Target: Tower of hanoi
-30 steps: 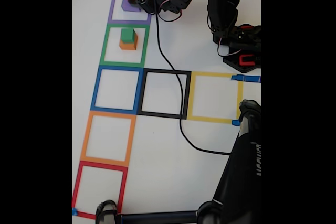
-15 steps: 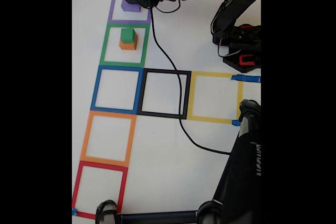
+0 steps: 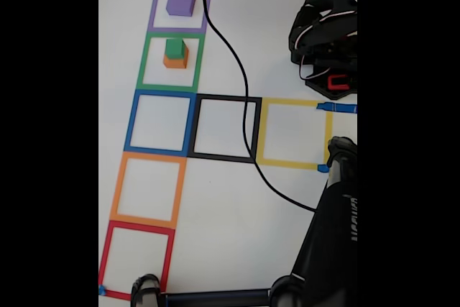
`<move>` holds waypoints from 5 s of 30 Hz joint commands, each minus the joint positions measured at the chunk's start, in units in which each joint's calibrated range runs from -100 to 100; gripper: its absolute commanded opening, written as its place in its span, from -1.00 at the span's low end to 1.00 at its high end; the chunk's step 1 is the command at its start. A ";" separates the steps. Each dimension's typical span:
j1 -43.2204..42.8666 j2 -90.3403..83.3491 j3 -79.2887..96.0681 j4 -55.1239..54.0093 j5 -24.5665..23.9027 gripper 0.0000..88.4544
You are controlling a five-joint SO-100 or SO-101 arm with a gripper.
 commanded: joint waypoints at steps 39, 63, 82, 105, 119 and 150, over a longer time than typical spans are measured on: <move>-14.83 6.40 60.18 -78.07 0.00 -0.96; -13.68 17.71 68.90 -98.15 0.00 -0.96; -12.24 19.56 69.54 -101.22 0.00 -0.48; -6.87 -1.83 18.36 -19.12 0.00 -0.99; 12.11 2.53 -14.46 11.16 0.00 -0.99; 25.15 7.13 53.36 -71.10 0.00 -0.01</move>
